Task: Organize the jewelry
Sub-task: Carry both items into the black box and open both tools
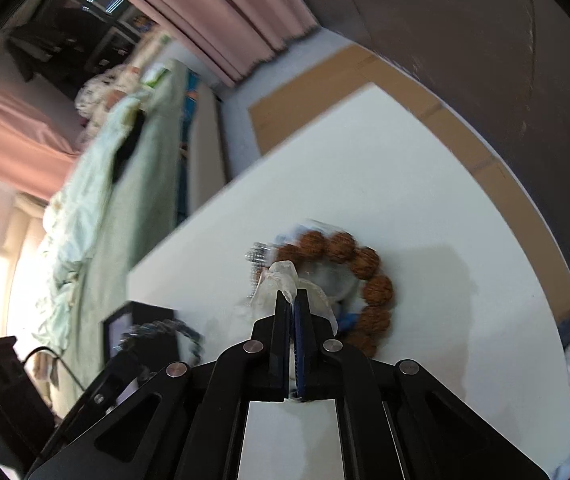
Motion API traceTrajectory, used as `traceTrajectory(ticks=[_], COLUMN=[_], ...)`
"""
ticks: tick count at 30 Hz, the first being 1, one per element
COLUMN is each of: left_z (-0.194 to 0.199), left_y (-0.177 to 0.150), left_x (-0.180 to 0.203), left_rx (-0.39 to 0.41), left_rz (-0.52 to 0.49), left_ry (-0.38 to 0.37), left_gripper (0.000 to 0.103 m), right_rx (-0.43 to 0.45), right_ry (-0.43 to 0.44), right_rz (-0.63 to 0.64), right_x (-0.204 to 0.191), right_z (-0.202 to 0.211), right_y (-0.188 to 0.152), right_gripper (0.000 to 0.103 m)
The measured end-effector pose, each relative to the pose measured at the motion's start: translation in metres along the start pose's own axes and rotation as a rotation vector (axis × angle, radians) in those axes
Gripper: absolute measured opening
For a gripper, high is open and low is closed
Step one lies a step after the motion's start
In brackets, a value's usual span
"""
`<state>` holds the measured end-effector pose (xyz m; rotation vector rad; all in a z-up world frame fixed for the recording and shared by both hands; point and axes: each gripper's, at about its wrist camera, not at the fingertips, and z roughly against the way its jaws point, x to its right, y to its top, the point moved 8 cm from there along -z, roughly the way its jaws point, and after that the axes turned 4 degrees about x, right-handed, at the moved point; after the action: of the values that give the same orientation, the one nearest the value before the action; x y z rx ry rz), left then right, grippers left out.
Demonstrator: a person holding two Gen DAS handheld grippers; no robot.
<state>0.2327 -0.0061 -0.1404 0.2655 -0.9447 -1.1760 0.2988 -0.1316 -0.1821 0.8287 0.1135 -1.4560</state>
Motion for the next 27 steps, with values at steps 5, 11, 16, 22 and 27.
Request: traceTrajectory(ticks=[5,11,16,22,27], left_z=[0.029,0.07,0.1,0.132,0.154], left_y=[0.012,0.025,0.033,0.034,0.036], left_x=[-0.005,-0.016,-0.029,-0.051,-0.068], left_rx=[0.08,0.189,0.264,0.319,0.348], left_rz=[0.005,0.023,0.04,0.069,0.092], left_ry=[0.026,0.074,0.106,0.146,0.173], left_gripper=[0.01,0.01,0.01,0.01,0.01], right_rx=[0.066,0.121,0.184,0.203,0.184], right_ry=[0.071,0.161,0.258,0.352,0.417], right_rz=[0.02,0.027,0.043,0.083,0.117], right_x=[-0.016,-0.041,-0.069,-0.109,-0.143], right_z=[0.026,0.042,0.056,0.057,0.045], right_y=[-0.001,-0.006,-0.011,-0.022,-0.038], right_gripper=[0.003,0.003,0.003,0.003,0.003])
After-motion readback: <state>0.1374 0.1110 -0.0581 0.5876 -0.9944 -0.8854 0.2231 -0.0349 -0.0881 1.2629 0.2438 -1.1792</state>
